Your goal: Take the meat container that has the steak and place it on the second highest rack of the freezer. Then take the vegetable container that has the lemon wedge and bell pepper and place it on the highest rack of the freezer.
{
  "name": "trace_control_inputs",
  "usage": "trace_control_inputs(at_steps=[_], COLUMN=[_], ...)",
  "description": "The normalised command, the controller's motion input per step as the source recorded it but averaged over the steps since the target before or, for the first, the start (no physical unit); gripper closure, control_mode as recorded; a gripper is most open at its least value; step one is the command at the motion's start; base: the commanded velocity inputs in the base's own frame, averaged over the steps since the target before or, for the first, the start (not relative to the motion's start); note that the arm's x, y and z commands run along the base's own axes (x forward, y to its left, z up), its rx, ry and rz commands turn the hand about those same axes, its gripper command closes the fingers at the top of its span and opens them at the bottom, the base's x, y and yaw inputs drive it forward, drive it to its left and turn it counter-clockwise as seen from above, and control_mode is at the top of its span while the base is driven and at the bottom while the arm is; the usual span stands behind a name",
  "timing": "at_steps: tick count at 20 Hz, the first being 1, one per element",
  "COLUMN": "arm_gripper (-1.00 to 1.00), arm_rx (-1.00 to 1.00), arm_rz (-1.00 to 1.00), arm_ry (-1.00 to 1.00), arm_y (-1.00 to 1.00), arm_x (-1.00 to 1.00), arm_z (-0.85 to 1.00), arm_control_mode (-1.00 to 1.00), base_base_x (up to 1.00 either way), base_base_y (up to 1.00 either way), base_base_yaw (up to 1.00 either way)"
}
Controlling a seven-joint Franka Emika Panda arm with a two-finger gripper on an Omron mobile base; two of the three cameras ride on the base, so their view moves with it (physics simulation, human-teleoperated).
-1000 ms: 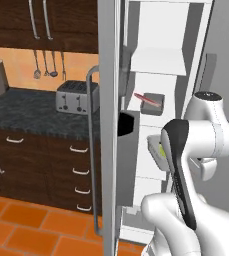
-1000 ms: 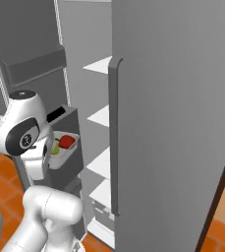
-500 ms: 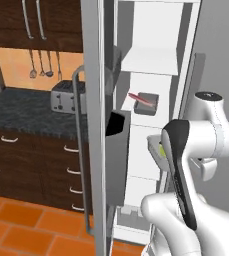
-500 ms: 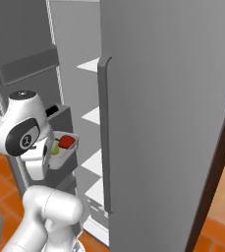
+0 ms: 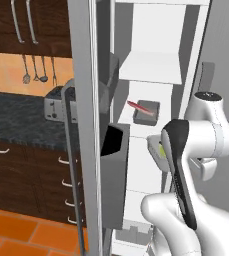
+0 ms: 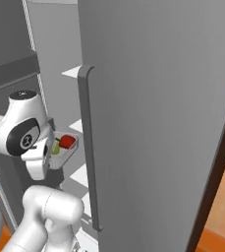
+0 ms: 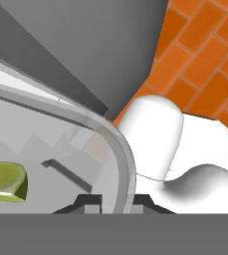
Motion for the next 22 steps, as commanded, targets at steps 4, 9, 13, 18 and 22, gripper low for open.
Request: trace_control_inputs(at_steps=[4, 9, 13, 18, 22], arm_gripper=[1.0, 1.0, 1.0, 1.0, 1.0], arm_rx=[0.0, 0.0, 0.0, 0.0, 0.0], arm_rz=[0.0, 0.0, 0.0, -0.09, -0.09], arm_ry=[0.0, 0.0, 0.0, -0.15, -0.23], arm_y=[0.0, 0.0, 0.0, 0.0, 0.01], arm_x=[0.0, 0.0, 0.0, -0.01, -0.01], arm_z=[0.0, 0.0, 0.0, 0.35, 0.78], arm_control_mode=[1.0, 1.0, -1.0, -1.0, -1.0], base_base_x=[0.42, 0.27, 0.07, 0.0, 0.0], base_base_y=[0.41, 0.39, 0.13, 0.0, 0.0], base_base_yaw=[0.0, 0.0, 0.0, 0.0, 0.0])
